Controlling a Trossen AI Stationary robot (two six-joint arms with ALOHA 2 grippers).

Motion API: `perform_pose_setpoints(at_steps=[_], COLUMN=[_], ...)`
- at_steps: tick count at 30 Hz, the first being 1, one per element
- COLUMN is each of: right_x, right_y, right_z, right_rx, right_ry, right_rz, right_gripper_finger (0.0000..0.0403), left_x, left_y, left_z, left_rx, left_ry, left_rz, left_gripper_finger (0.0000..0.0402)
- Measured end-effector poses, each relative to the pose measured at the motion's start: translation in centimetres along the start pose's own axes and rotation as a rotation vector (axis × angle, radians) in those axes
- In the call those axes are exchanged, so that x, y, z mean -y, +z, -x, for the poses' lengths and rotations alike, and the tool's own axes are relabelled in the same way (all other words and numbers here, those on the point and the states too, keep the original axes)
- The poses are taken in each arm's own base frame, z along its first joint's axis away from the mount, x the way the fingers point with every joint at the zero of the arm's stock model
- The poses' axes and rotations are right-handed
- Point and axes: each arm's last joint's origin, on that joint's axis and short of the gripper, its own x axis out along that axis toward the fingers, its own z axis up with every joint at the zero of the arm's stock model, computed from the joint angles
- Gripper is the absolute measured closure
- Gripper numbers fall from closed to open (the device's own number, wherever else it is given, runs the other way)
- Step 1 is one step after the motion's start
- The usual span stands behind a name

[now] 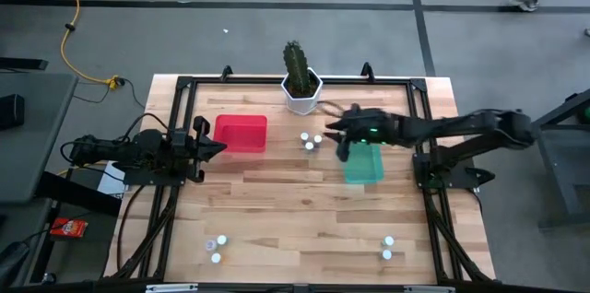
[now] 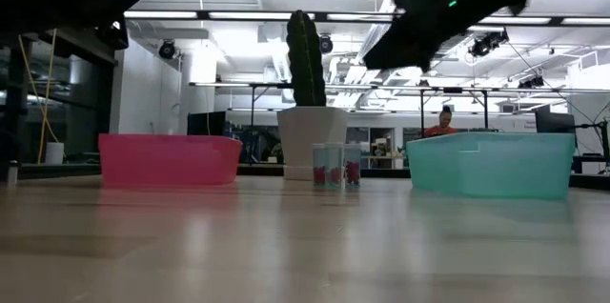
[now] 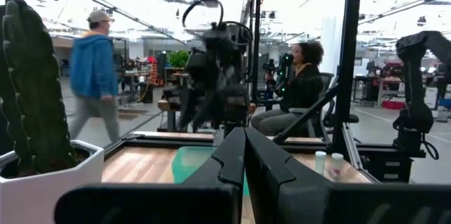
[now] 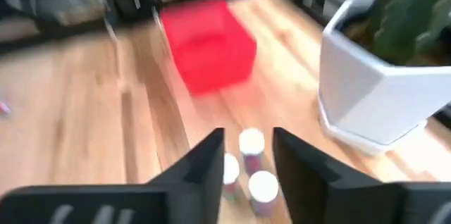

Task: Pick and place medicine bottles into bin by pill shape (circle, oval)
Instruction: Put the top right blue capsule bottle into the green bin

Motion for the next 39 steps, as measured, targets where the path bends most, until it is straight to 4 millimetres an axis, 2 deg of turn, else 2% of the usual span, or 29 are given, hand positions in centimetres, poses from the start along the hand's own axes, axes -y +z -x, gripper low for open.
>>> perform_pose_setpoints(at_steps=[5, 11, 19, 23, 29, 39], right_x=[0.2, 1.1, 1.6, 1.6, 1.7, 1.7], right_y=[-0.3, -0.9, -1.6, -1.9, -2.2, -1.6], right_z=[-3.9, -6.7, -9.4, -10.2, -10.3, -9.8], right_rx=[-0.242, -0.448, -0.521, -0.538, -0.560, -0.542], right_ry=[-0.011, -0.004, 0.021, 0.027, 0.033, 0.030], right_rz=[0.159, 0.251, 0.317, 0.325, 0.341, 0.341], right_gripper_finger=[0.0230, 0.0222, 0.0221, 0.0222, 0.0227, 0.0320], left_x=[0.0, 0.0, 0.0, 0.0, 0.0, 0.0], left_y=[0.0, 0.0, -0.1, -0.1, -0.1, -0.1], left_z=[0.0, 0.0, 0.0, 0.0, 0.0, 0.0], left_rx=[0.000, -0.002, -0.011, -0.015, -0.015, -0.015], left_ry=[0.000, 0.000, 0.001, 0.001, 0.000, 0.001], left_rz=[0.000, -0.001, -0.017, -0.020, -0.020, -0.020], left_gripper_finger=[0.0401, 0.0401, 0.0401, 0.0401, 0.0401, 0.0401])
